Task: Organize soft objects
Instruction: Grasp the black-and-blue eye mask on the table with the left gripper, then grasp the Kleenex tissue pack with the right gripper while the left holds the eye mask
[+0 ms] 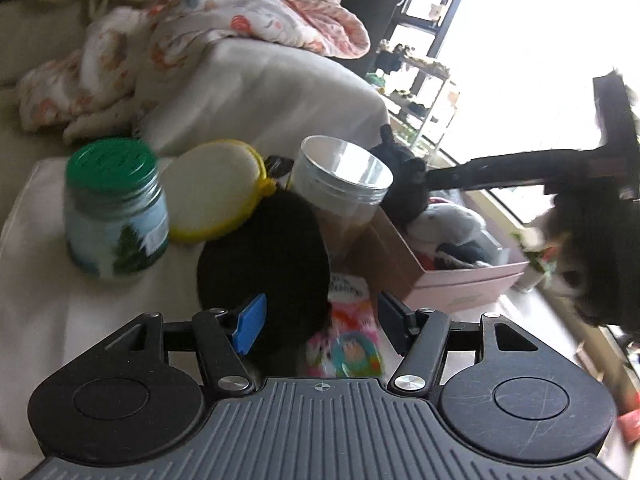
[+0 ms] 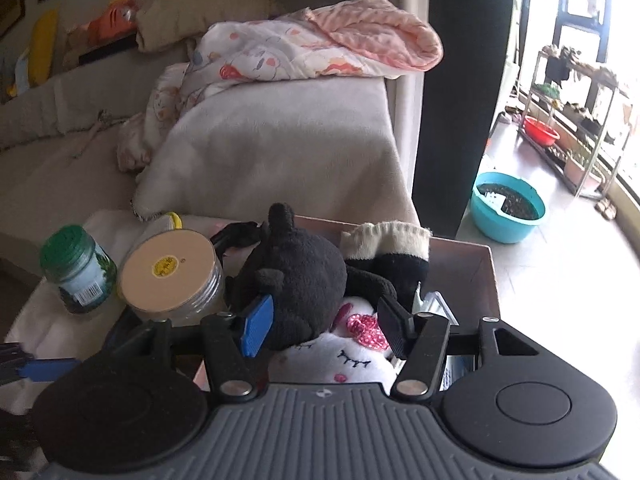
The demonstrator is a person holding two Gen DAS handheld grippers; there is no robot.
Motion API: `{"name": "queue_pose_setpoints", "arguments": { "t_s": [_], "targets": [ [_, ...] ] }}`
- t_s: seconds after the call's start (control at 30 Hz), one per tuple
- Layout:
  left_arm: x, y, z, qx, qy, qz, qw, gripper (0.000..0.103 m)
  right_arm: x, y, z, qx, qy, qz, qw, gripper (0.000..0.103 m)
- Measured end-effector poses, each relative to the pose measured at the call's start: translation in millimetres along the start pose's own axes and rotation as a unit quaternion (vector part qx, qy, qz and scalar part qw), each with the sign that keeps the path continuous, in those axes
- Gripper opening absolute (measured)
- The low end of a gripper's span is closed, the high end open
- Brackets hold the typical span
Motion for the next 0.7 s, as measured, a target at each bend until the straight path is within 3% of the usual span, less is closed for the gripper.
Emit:
{"name": "queue_pose_setpoints", "arguments": {
  "t_s": [0.1,0.17,0.2,0.37,0.57,0.7],
  "targets": [
    [4,-2,-21,0.035,0.002,-0.034,0.9988,0.057,3,-2,19,-0.013,-0.030,0.005,0.999,0.058],
    [4,-2,-33,0.053,0.004,-0.055,0.9971,0.041,7,4,32,-0.016,-0.049,0.021,0.998,0.058],
    [3,-1,-37,0.059,0.004,-0.063,0.9963,0.041,9,9,37,-0.013,-0.054,0.030,0.998,0.058],
    [3,5,-33,0.068,-0.020,-0.075,0.9947,0.020,4,37,54,0.017,-0.049,0.058,0.997,0.058],
    [-4,14,6,0.052,-0.045,-0.077,0.9946,0.014,-74,88,62,0.071,-0.030,0.074,0.994,0.059],
    [-21,24,42,0.036,-0.047,-0.053,0.9968,0.014,-120,112,43,0.060,-0.013,0.077,0.995,0.059]
  ]
}}
Point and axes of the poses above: each gripper's, at about its wrist camera, not at the fingertips, and z roughly against the way its jaws point, y to its left, x to its top, the point moved 9 cm from there along -z, roughly the way its jaws point, and after that the axes turned 1 degree about -z, right-handed, at the moved point
